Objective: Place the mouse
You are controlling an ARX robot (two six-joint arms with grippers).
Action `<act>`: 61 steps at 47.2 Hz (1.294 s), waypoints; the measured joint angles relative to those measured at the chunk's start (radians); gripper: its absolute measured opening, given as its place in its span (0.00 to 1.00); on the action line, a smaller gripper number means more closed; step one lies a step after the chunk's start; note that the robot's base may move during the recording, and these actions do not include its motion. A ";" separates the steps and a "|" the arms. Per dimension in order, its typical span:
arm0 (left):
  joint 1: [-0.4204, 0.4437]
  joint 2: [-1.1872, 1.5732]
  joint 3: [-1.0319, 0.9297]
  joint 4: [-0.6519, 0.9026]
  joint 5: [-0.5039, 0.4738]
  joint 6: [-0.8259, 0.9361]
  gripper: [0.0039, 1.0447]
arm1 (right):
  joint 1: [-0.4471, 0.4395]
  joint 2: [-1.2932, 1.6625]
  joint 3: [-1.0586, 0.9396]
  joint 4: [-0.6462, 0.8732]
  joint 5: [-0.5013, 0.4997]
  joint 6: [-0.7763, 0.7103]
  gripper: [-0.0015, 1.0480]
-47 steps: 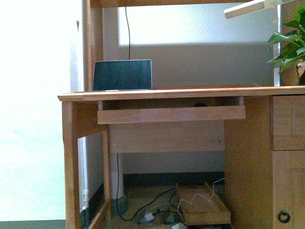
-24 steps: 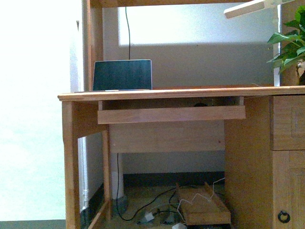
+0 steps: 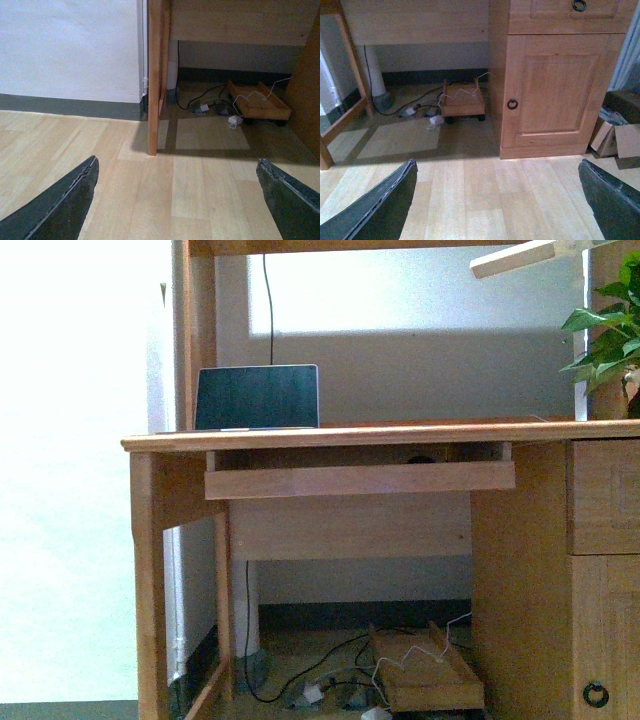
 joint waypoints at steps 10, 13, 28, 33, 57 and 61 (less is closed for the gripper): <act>0.000 0.000 0.000 0.000 0.000 0.000 0.93 | 0.000 0.000 0.000 0.000 0.000 0.000 0.93; 0.000 0.000 0.000 0.000 0.000 0.000 0.93 | 0.000 0.000 0.000 0.000 0.000 0.000 0.93; 0.000 0.000 0.000 0.000 0.000 0.000 0.93 | 0.000 0.000 0.000 0.000 0.000 0.000 0.93; 0.000 0.000 0.000 0.000 0.000 0.000 0.93 | 0.000 0.000 0.000 0.000 0.000 0.000 0.93; 0.000 0.000 0.000 0.000 0.000 0.000 0.93 | 0.000 0.000 0.000 0.000 -0.001 0.000 0.93; 0.000 0.000 0.000 0.000 0.001 0.000 0.93 | 0.000 0.000 0.000 0.000 0.001 0.000 0.93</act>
